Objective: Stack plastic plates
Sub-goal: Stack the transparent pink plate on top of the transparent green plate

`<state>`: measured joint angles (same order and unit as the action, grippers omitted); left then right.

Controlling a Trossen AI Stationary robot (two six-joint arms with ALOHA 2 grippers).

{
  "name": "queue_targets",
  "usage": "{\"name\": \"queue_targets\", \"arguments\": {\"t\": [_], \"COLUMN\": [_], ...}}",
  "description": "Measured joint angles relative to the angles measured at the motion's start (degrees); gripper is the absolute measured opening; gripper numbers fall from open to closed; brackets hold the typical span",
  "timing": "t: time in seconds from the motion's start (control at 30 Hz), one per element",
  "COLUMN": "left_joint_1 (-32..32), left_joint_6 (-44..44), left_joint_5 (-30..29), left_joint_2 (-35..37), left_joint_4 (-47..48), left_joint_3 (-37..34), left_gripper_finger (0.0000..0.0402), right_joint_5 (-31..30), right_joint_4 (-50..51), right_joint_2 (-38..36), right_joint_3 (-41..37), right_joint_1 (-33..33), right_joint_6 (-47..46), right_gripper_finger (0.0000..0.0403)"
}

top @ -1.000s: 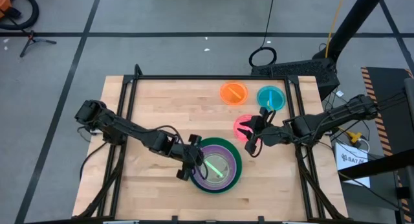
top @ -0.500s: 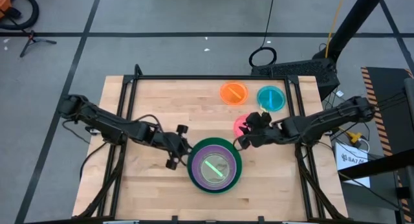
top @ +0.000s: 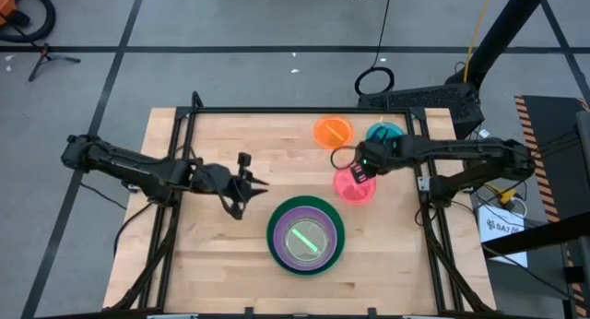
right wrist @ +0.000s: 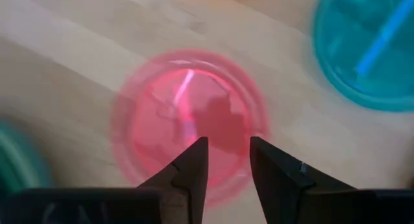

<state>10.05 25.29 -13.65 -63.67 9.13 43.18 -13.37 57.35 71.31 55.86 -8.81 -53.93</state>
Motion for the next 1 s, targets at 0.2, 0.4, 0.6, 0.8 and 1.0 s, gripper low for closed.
{"name": "queue_targets", "arguments": {"t": [0.2,0.4,0.6,0.8,1.0], "left_joint_1": [-4.1,-7.3,-8.2,-8.2,-8.2], "left_joint_6": [2.2,-2.5,-2.5,-2.9,-3.0], "left_joint_5": [-2.9,-5.0,-5.1,-5.0,-5.0], "left_joint_2": [6.0,10.1,12.1,12.1,11.9], "left_joint_4": [-0.3,4.5,7.5,8.9,8.9], "left_joint_3": [0.2,0.0,0.1,0.1,0.1], "left_gripper_finger": [0.0088,0.0087,0.0087,0.0087,0.0088], "right_joint_5": [6.7,11.1,12.0,12.2,12.0], "right_joint_4": [3.9,3.6,2.1,-2.0,-3.9], "right_joint_2": [0.0,2.2,7.5,13.9,18.8], "right_joint_3": [0.0,0.0,0.0,0.0,0.0], "right_joint_1": [-9.2,-15.0,-17.5,-18.2,-19.0], "right_joint_6": [6.4,11.6,16.8,25.7,39.9], "right_gripper_finger": [0.0107,0.0126,0.0159,0.0168,0.0163]}}
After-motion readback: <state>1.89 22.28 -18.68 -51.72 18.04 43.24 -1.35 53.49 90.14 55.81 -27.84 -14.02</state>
